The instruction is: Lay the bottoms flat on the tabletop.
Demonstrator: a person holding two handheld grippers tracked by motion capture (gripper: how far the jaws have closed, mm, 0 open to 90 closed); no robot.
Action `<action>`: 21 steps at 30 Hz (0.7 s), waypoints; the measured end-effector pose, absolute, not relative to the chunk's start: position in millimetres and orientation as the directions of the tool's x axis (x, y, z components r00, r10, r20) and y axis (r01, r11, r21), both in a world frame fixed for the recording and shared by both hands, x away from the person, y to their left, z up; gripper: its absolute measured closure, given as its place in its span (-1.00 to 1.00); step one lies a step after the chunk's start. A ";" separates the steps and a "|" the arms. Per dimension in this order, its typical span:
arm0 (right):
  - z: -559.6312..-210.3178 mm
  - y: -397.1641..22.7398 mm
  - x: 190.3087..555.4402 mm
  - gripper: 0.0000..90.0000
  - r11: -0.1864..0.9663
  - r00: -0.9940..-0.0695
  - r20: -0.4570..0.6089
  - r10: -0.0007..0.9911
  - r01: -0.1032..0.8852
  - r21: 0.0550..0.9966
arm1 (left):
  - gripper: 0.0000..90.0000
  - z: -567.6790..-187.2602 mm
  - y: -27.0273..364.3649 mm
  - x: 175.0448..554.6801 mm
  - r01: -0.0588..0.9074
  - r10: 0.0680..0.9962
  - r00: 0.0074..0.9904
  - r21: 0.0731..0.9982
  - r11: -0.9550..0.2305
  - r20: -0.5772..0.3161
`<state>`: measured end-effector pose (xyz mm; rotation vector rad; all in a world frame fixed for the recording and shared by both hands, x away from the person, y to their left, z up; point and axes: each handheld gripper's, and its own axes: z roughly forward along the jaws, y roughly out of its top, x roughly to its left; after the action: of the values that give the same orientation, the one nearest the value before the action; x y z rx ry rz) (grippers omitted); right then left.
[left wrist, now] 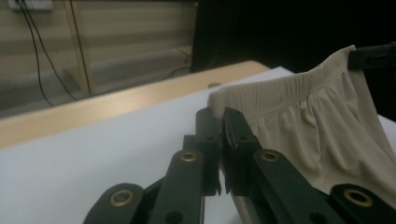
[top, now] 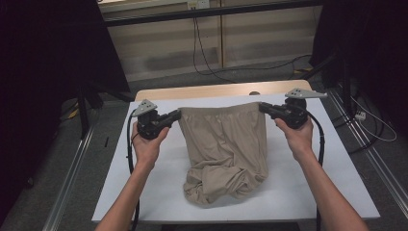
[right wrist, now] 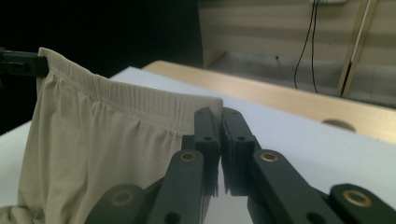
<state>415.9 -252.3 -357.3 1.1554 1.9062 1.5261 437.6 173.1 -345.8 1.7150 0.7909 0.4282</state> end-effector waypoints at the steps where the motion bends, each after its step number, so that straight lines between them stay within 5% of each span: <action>1: -351.0 -252.8 413.8 0.89 0.043 -0.562 0.153 0.813 0.320 0.946 | 0.92 -338.9 173.6 435.5 0.269 0.695 0.710 0.955 -0.121 -0.112; 15: -228.7 -245.7 384.2 0.89 0.065 -0.586 -0.003 0.810 0.085 0.994 | 0.92 -235.4 182.4 409.4 0.078 0.689 0.725 0.995 -0.059 -0.016; 21: -241.9 -242.2 396.8 0.89 0.086 -0.578 -0.005 0.816 0.112 0.990 | 0.92 -260.1 180.2 430.0 0.150 0.704 0.708 0.986 -0.071 -0.057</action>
<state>396.8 -242.2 -241.9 0.9160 1.7802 1.5406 430.0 180.2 -260.1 1.6064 0.7095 0.5262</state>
